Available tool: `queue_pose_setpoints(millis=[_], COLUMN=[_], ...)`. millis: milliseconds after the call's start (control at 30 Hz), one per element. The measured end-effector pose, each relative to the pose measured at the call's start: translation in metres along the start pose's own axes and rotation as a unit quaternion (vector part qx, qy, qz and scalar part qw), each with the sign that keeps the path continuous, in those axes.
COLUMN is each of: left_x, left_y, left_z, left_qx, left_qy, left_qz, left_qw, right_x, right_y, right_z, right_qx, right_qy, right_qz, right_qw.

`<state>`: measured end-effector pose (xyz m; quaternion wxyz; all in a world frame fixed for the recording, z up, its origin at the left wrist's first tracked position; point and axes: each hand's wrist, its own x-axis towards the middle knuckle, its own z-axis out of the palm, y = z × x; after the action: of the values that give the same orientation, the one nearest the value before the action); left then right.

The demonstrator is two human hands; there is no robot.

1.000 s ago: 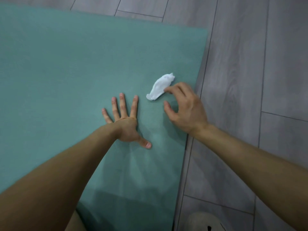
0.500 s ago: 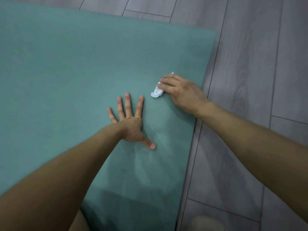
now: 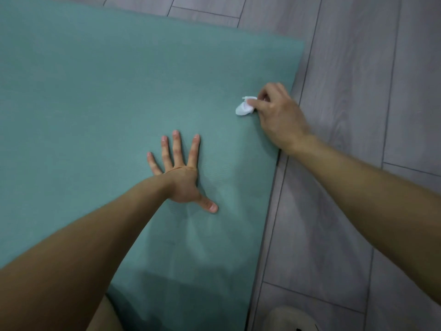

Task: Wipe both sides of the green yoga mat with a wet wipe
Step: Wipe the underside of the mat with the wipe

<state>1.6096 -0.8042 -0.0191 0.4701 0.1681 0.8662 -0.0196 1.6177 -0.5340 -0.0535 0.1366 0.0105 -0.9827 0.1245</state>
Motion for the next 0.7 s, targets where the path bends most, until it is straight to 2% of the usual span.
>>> queue_pose_setpoints(millis=[67, 100, 200, 267, 300, 333, 400, 467, 533, 600, 700], left_x=[0.0, 0.0, 0.002, 0.002, 0.002, 0.002, 0.001, 0.0, -0.001, -0.001, 0.0], left_y=[0.0, 0.0, 0.0, 0.0, 0.0, -0.001, -0.001, 0.0, 0.0, 0.0, 0.001], left_z=[0.0, -0.001, 0.001, 0.002, 0.002, 0.002, 0.001, 0.0, -0.001, -0.001, 0.0], left_qx=[0.001, 0.003, 0.012, 0.015, 0.014, 0.01, 0.001, -0.001, 0.001, 0.004, 0.007], left_qy=[0.0, -0.001, 0.001, 0.006, 0.006, 0.005, 0.0, -0.003, -0.005, -0.004, -0.002], left_qz=[0.001, 0.002, -0.007, -0.01, -0.007, -0.003, 0.003, 0.005, 0.003, 0.004, -0.003], left_qw=[1.0, 1.0, 1.0, 1.0, 1.0, 1.0, 1.0, 1.0, 1.0, 1.0, 1.0], right_x=[-0.008, -0.021, -0.086, -0.099, -0.087, -0.069, -0.024, 0.008, 0.005, -0.027, -0.106], right_y=[-0.013, -0.031, -0.094, -0.098, -0.084, -0.065, -0.017, 0.023, 0.023, -0.021, -0.101], right_z=[0.002, 0.002, -0.001, -0.003, -0.005, -0.003, -0.007, -0.015, -0.011, -0.008, -0.01], right_qx=[0.04, 0.067, 0.134, 0.13, 0.114, 0.089, 0.035, 0.009, 0.037, 0.098, 0.178], right_qy=[-0.007, -0.014, -0.093, -0.114, -0.103, -0.075, -0.01, -0.027, -0.026, -0.024, -0.102], right_qz=[0.035, 0.016, -0.124, -0.196, -0.204, -0.183, -0.083, 0.05, 0.094, 0.039, -0.119], right_qw=[0.999, 0.998, 0.979, 0.965, 0.967, 0.976, 0.996, 0.998, 0.995, 0.994, 0.971])
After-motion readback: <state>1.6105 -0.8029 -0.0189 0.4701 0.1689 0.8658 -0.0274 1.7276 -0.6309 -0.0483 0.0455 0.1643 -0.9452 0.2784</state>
